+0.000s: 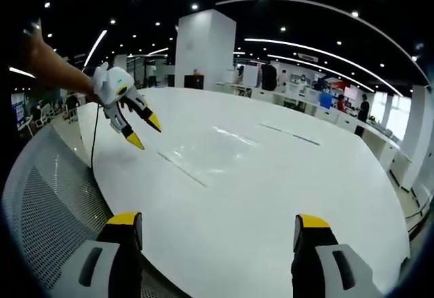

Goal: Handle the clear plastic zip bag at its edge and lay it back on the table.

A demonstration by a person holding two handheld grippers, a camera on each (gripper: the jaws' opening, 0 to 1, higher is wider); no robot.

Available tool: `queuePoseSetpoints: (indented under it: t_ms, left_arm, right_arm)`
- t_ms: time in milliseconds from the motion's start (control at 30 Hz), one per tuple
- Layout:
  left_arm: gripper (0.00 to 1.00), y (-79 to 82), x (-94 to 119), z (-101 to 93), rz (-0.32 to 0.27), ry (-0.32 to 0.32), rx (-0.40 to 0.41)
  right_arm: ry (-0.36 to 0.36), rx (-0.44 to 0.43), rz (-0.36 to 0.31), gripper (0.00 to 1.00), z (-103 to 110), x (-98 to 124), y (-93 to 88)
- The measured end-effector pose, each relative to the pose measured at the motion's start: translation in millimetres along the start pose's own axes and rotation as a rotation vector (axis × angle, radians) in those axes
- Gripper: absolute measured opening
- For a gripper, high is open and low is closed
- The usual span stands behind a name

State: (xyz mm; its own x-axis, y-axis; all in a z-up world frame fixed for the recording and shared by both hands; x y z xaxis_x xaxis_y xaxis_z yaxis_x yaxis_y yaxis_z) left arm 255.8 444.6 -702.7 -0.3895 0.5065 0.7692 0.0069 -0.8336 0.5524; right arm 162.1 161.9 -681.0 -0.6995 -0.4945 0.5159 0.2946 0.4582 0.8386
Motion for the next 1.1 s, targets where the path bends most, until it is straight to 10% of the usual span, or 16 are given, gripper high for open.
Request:
queuePoseSetpoints:
  t_ms: [1100]
  left_arm:
    - [0.24,0.2,-35,9.0,0.066,-0.083,0.057]
  right_arm:
    - [-0.013,-0.015,0.027,0.89,-3,0,-4.6]
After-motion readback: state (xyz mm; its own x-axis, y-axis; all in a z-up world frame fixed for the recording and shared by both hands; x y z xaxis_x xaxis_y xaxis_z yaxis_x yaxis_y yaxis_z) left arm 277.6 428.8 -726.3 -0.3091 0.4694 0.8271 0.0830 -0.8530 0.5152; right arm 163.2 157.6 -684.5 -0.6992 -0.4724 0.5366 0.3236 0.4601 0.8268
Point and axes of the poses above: the point that each gripper's makers call its tool centre point, and the gripper's own axes: x roughly backward along the fingers, z roughly to its left, y roughly out of its top, the point moved 5 cm from there along x, roughly backward along the fingers, and after that the axes turned 7 degrees about x, right-handed, at the moved point
